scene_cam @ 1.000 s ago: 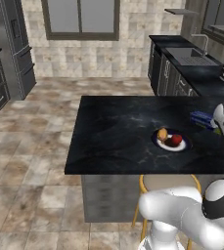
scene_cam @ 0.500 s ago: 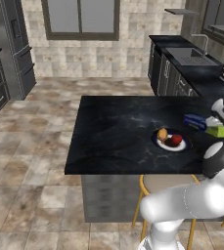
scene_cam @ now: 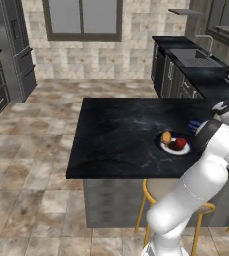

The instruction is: Retrieve the tupperware and aluminum foil from the cabinet and place them on the dining counter near the plate with tomato and chicken drumstick to prepare for storing leftovers.

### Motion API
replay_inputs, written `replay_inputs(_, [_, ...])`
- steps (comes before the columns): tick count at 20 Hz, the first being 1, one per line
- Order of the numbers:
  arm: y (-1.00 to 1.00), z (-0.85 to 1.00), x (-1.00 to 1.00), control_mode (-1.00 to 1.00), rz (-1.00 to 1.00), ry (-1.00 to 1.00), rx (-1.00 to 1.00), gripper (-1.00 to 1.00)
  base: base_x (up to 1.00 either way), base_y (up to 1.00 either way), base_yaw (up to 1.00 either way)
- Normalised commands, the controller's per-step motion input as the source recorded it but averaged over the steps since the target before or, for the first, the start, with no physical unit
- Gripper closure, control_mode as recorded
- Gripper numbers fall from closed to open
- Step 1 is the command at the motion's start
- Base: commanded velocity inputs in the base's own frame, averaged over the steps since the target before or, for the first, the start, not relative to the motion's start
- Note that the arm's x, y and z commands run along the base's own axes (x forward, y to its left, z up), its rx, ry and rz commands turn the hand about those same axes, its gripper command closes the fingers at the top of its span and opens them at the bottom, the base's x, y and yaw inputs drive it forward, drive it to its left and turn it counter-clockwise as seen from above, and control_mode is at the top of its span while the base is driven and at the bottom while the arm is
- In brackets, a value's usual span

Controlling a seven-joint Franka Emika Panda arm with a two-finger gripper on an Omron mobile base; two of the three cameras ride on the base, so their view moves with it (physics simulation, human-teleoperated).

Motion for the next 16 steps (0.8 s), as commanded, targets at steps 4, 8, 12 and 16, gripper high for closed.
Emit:
replay_inputs(4, [-0.24, -0.59, 0.33, -1.00, -0.04, -0.02, 0.03, 1.00, 0.00, 0.00, 0.00])
replay_inputs(8, [-0.19, -0.55, 0.36, -1.00, -0.04, 0.00, 0.03, 1.00, 0.00, 0.00, 0.00])
replay_inputs(12, [-0.22, -0.49, 0.27, -1.00, -0.03, 0.00, 0.04, -1.00, 0.00, 0.00, 0.00])
replay_inputs(16, [-0.17, -0.07, -0.03, -1.00, 0.00, -0.01, 0.02, -1.00, 0.00, 0.00, 0.00])
